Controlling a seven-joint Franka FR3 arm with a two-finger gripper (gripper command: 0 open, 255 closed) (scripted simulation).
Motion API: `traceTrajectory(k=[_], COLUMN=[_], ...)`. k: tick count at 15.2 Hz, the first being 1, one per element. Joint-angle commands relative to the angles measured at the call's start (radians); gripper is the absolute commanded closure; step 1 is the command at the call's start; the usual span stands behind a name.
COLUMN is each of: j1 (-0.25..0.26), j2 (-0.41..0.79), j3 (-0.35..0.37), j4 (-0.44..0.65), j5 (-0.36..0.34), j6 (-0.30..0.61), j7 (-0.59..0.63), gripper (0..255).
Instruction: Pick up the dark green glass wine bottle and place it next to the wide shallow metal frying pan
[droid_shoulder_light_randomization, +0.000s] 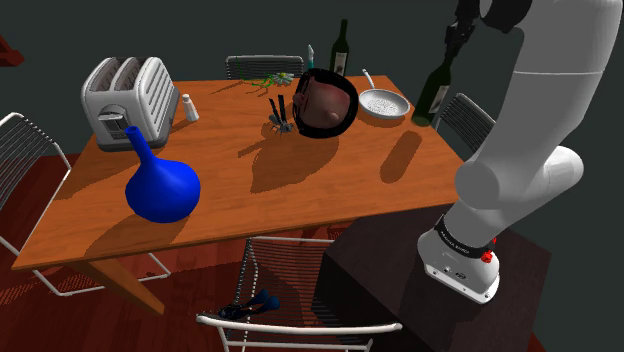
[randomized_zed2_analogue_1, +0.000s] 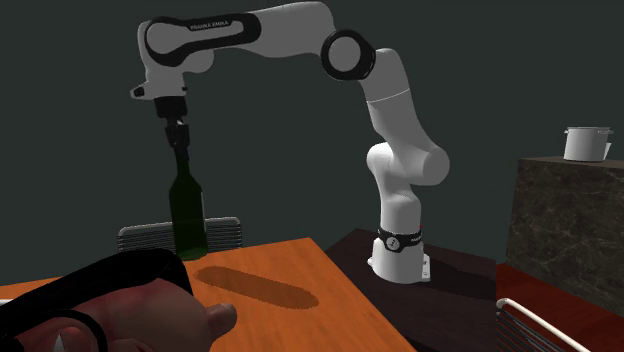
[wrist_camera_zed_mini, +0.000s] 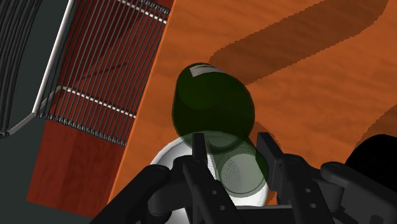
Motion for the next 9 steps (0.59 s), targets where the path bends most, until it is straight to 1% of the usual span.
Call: traceTrajectory(k=[1, 4, 9], j1=[0.003, 0.008, 0.008], j2=[0.000, 0.001, 0.001], j3=[0.001, 0.003, 0.003], j4=[-0.027, -0.077, -0.077], j5=[0.000, 0.002, 0.002], j6=[0.027, 0.078, 0.078], j7=[0.000, -0.001, -0.001], gripper=[255, 255, 255])
